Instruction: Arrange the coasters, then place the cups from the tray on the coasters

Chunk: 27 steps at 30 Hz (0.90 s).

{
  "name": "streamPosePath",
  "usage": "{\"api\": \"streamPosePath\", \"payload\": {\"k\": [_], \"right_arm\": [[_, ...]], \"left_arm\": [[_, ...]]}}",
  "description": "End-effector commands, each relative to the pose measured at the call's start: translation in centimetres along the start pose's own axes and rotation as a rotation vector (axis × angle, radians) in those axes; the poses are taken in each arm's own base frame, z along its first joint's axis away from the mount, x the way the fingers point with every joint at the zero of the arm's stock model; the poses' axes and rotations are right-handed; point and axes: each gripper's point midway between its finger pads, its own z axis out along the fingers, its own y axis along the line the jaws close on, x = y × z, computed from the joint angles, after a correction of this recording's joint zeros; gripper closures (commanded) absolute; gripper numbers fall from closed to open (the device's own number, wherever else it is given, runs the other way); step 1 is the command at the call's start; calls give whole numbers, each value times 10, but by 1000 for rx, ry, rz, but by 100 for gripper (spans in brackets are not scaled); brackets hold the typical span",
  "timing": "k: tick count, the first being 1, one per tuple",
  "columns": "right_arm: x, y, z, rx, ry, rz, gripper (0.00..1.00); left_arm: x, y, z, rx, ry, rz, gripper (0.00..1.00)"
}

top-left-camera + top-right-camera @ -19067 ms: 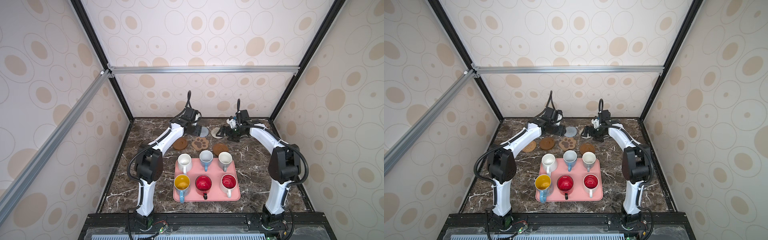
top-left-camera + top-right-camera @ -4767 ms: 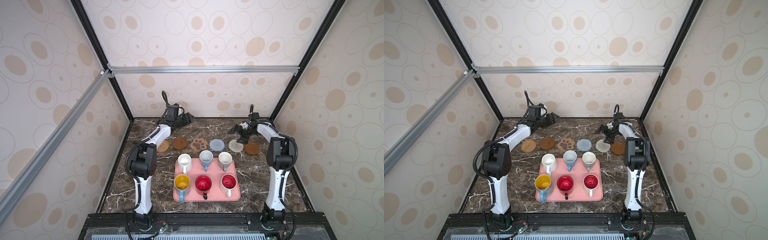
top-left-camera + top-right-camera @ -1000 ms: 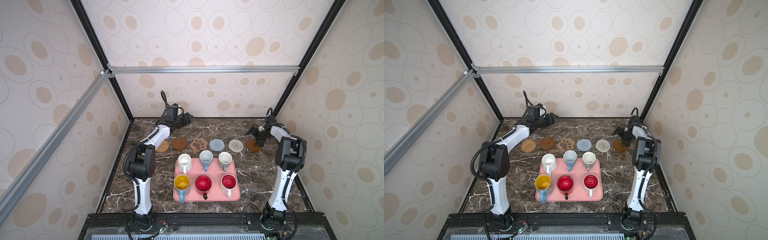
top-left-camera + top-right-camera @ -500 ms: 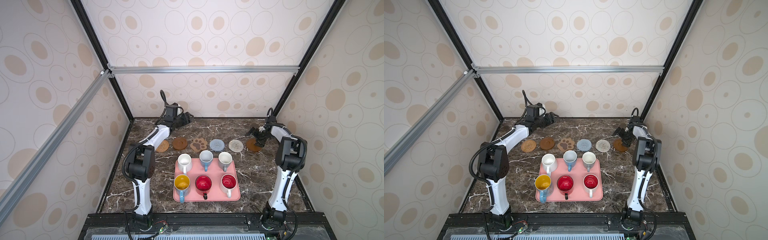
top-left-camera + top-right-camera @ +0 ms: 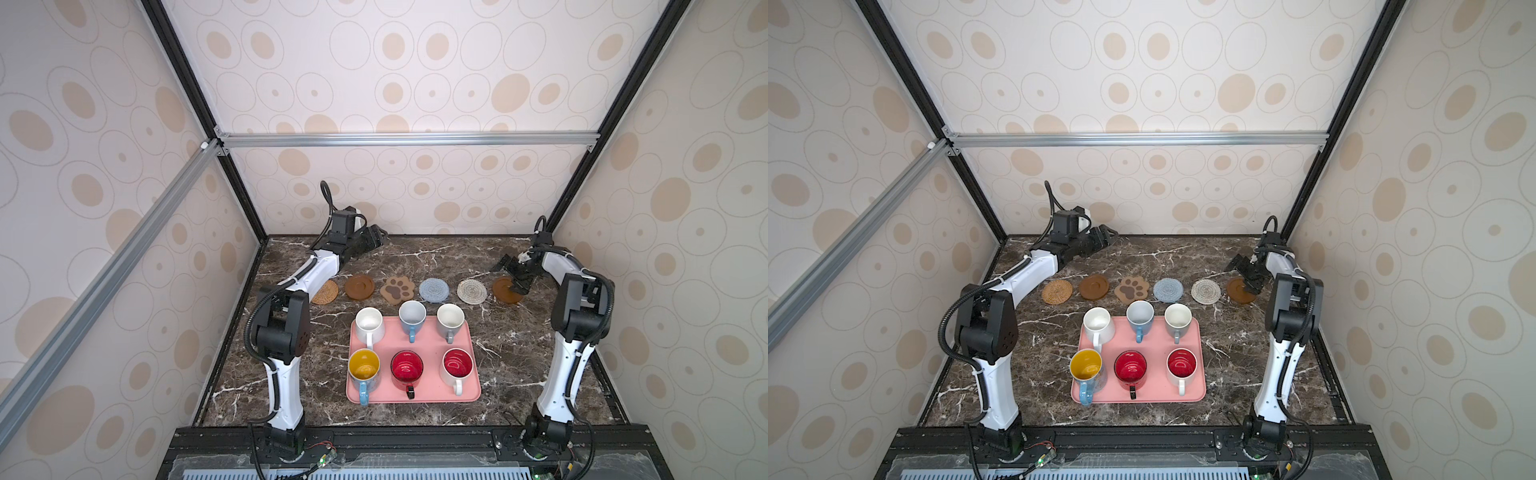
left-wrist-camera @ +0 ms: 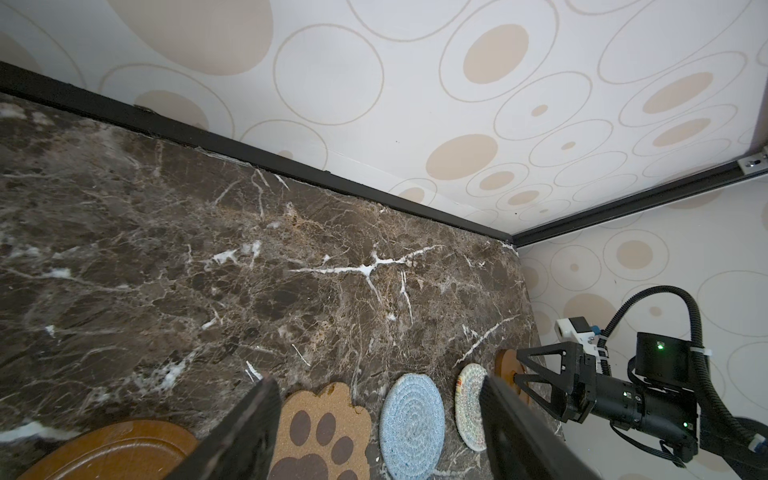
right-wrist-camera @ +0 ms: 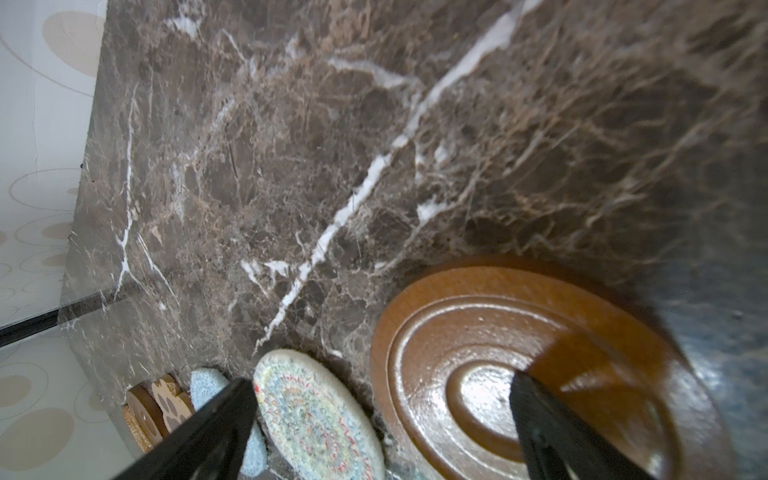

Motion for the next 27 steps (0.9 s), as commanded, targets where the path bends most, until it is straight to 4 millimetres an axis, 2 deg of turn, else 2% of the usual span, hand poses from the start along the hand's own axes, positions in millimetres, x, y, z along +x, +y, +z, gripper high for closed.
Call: {"api": "streamPosePath", "payload": {"k": [1, 16, 27], "right_arm": [[-2, -27, -3, 83, -7, 17, 0], [-7, -32, -9, 89, -20, 20, 0], [-3, -27, -10, 52, -10, 22, 0]], "left_arm": [[-21, -17, -19, 31, -60, 10, 23], [-18, -18, -23, 32, -64, 8, 23], [-18, -20, -25, 35, -65, 14, 23]]}}
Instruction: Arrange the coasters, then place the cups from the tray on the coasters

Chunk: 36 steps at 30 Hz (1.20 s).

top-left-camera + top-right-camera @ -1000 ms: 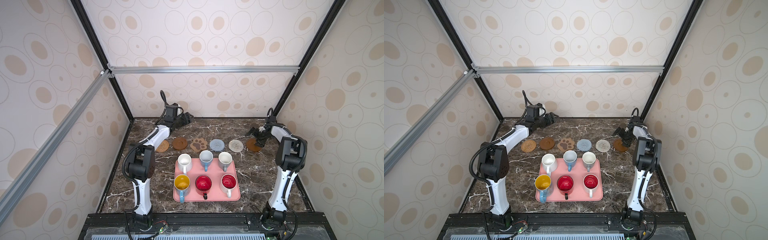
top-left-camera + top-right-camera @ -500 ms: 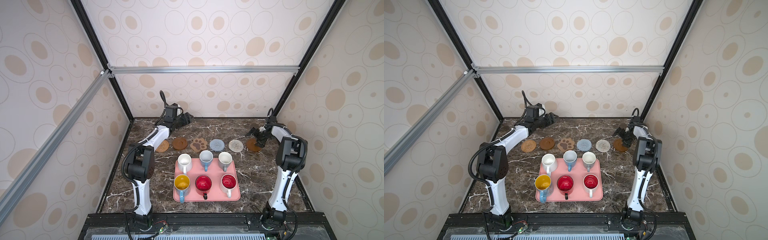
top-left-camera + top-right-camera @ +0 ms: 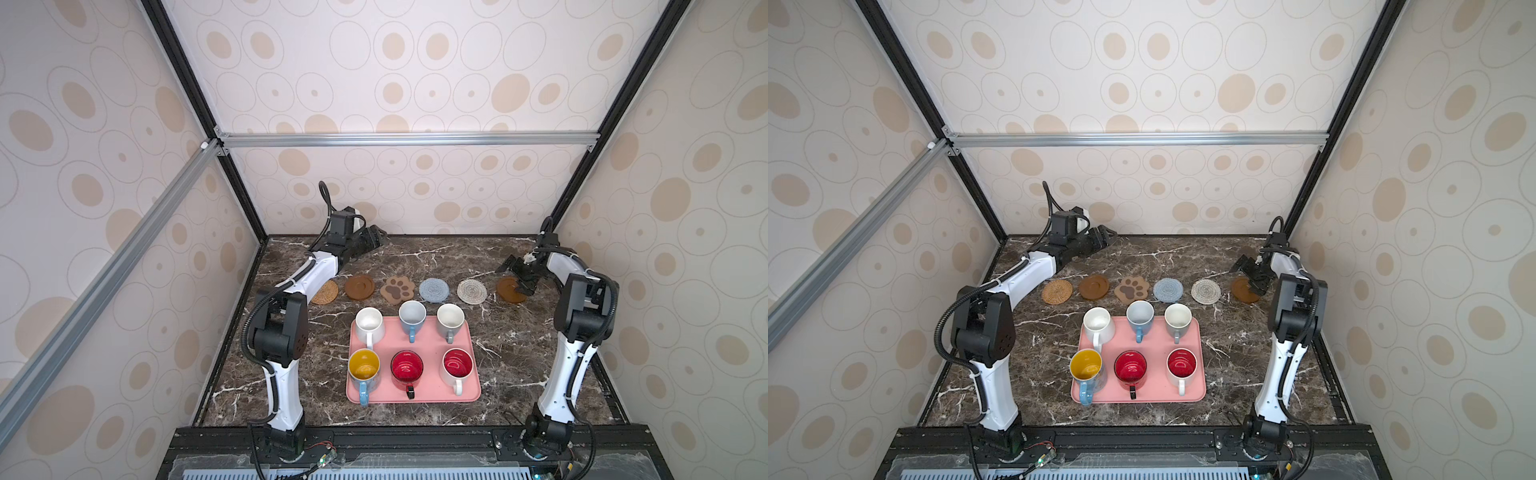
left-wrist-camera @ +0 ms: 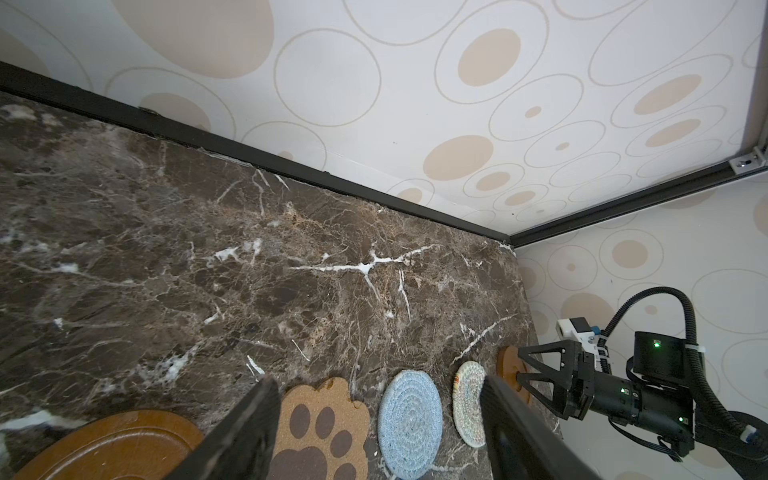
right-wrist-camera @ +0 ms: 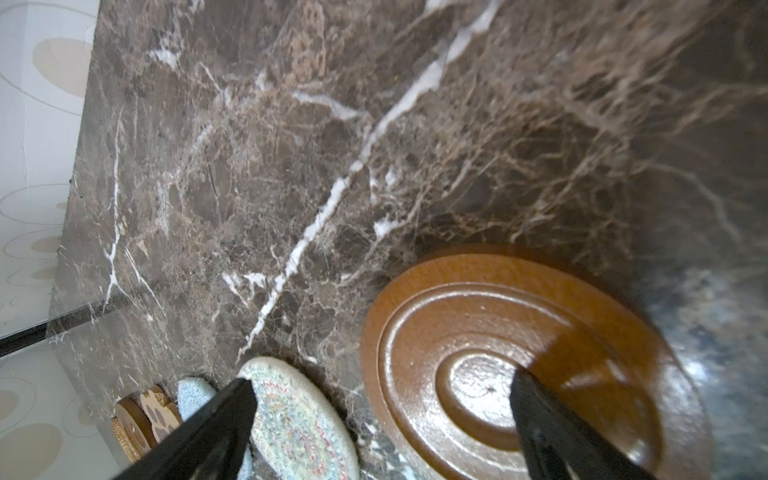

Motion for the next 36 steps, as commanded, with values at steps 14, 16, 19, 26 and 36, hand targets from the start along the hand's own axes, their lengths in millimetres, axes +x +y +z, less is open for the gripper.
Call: {"api": "streamPosePath", "payload": {"k": [14, 16, 19, 26, 36], "right_arm": [[7, 42, -60, -157, -85, -58, 0], [12, 47, -71, -166, -94, -71, 0], [27, 50, -84, -169, -95, -81, 0], [54, 57, -109, -187, -157, -176, 0], [106, 50, -137, -155, -165, -331, 0]], "left_arm": [[-23, -22, -27, 39, -87, 17, 0], [-23, -23, -31, 34, -93, 19, 0], [-24, -24, -41, 21, -111, 18, 0], [-17, -18, -70, -9, -167, 33, 0], [8, -6, -134, -95, -264, 93, 0]]}}
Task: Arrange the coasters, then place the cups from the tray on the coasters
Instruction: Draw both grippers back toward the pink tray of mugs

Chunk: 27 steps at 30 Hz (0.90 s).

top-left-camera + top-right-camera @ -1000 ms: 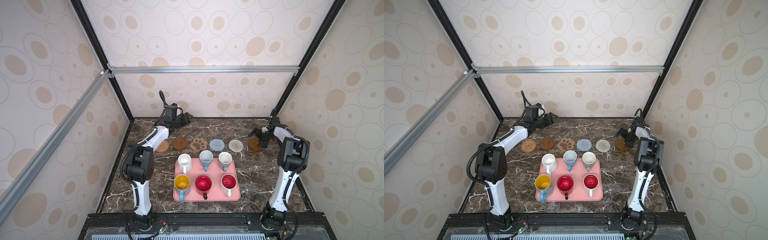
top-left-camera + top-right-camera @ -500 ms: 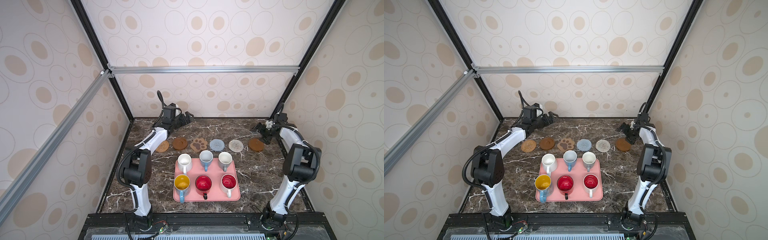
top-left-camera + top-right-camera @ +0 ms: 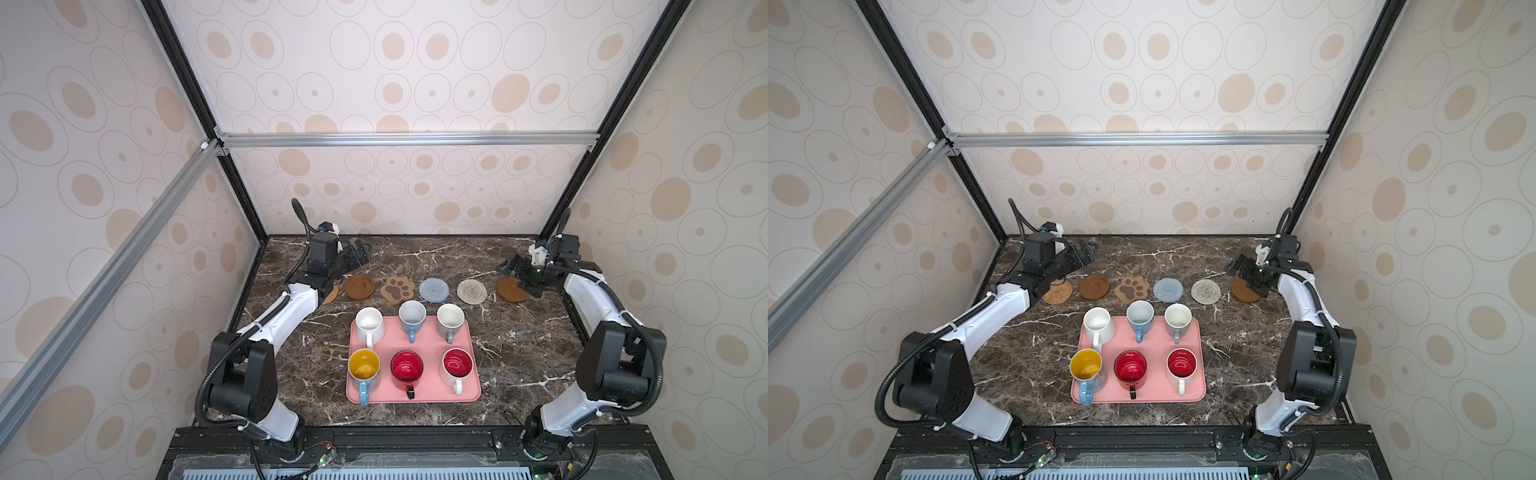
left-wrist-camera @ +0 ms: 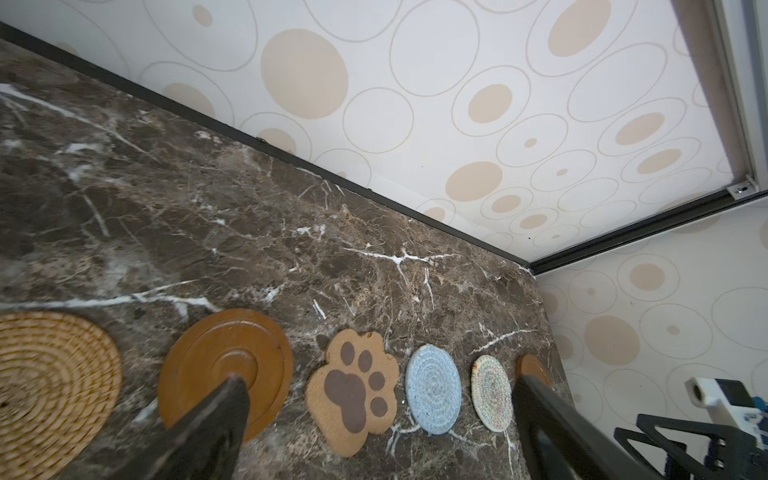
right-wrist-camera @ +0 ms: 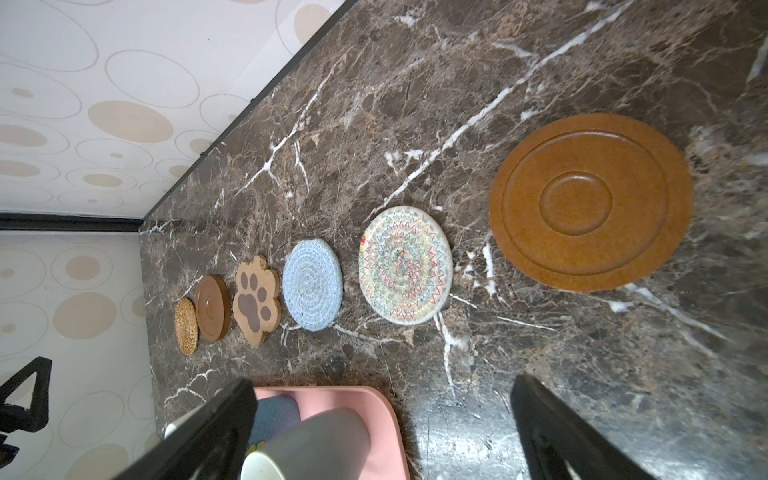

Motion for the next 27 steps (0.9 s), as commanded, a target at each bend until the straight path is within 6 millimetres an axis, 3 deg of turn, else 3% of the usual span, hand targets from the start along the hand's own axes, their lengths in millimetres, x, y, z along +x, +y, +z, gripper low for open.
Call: {"api": "streamPosePath", "payload": {"k": [1, 14, 27], "right_arm": [[21, 0, -17, 28, -9, -70, 0], [77, 15, -38, 52, 22, -60, 0], [98, 27, -41, 155, 44, -179, 0]], "left_arm": [[-20, -14, -27, 19, -88, 71, 0], [-21, -19, -85, 28, -164, 180, 0], [-5, -1, -95, -47, -128, 307, 0]]}}
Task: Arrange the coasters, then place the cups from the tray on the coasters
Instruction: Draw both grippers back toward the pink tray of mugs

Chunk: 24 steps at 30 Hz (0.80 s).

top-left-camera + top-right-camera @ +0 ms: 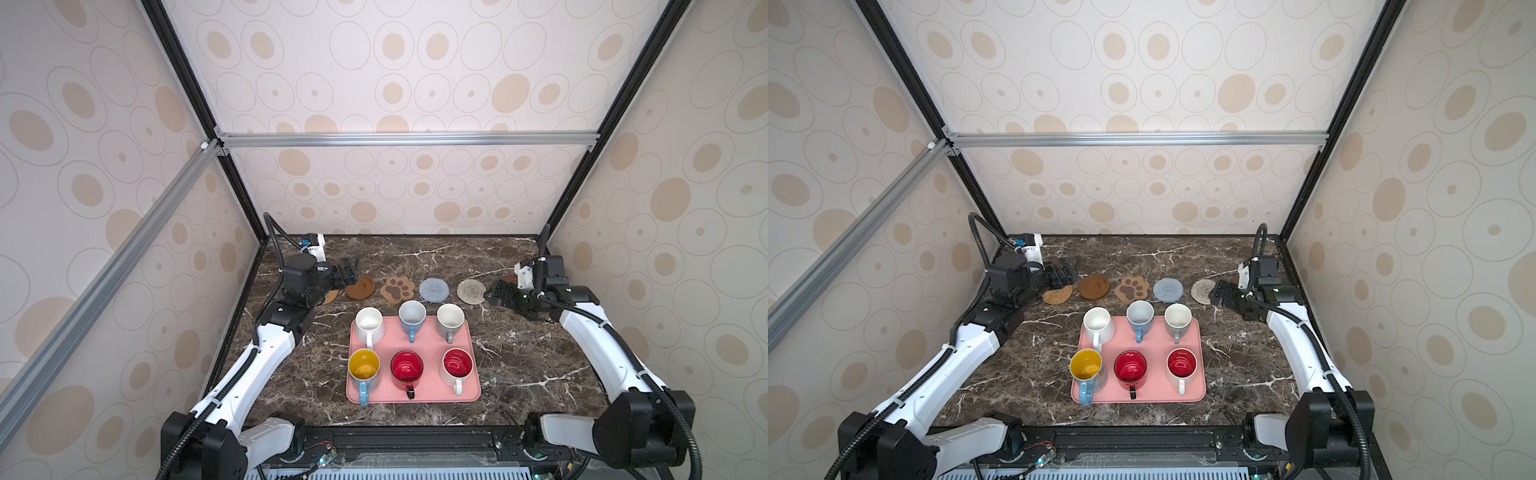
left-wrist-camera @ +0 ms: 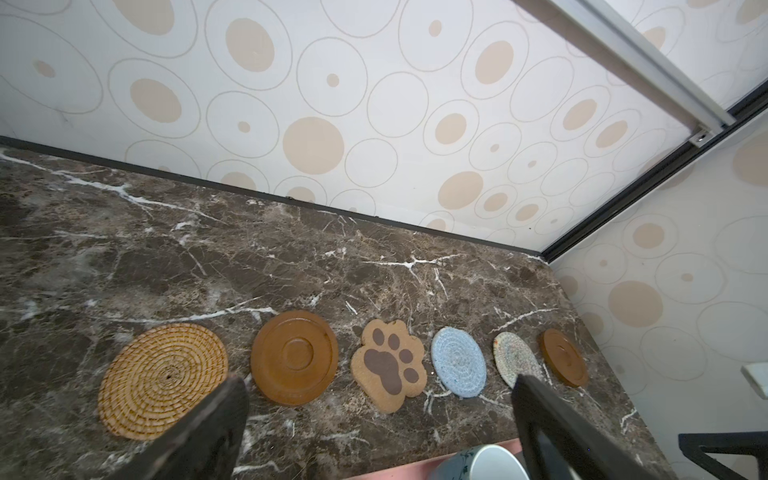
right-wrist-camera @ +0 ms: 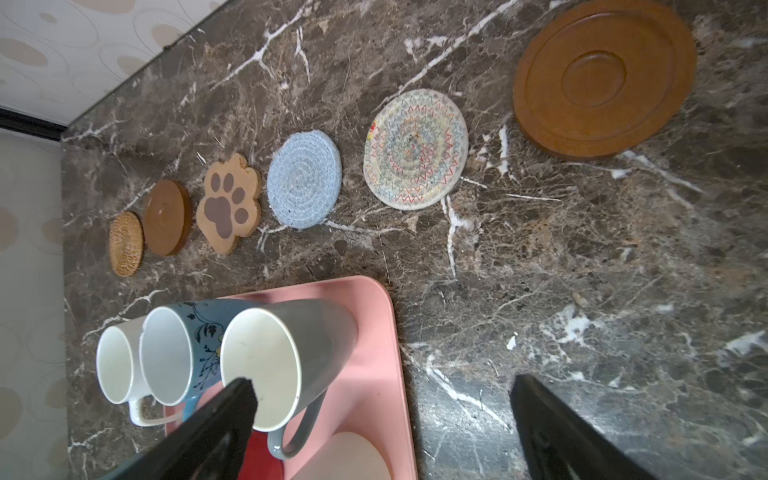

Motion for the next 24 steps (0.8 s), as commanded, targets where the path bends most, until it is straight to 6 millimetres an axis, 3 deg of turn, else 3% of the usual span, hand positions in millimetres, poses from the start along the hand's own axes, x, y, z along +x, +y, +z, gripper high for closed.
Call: {"api": "streamPosePath", "payload": {"k": [1, 9, 16, 21, 24], "right_arm": [[8, 2, -9, 23, 14, -28, 0], [28, 7, -5, 84, 38, -61, 0], [44, 8, -7, 147, 50, -69, 0], [55, 18, -23, 153, 92, -62, 0], [65, 38, -23, 84, 112, -81, 1]], "left_arm": [[2, 5, -5, -38, 8, 74, 0], [21, 16, -6, -71, 47, 99, 0], [24, 25, -13, -142, 72, 97, 0], [31, 33, -28, -200, 136, 84, 0], [40, 38, -37, -223, 163, 84, 0]]}}
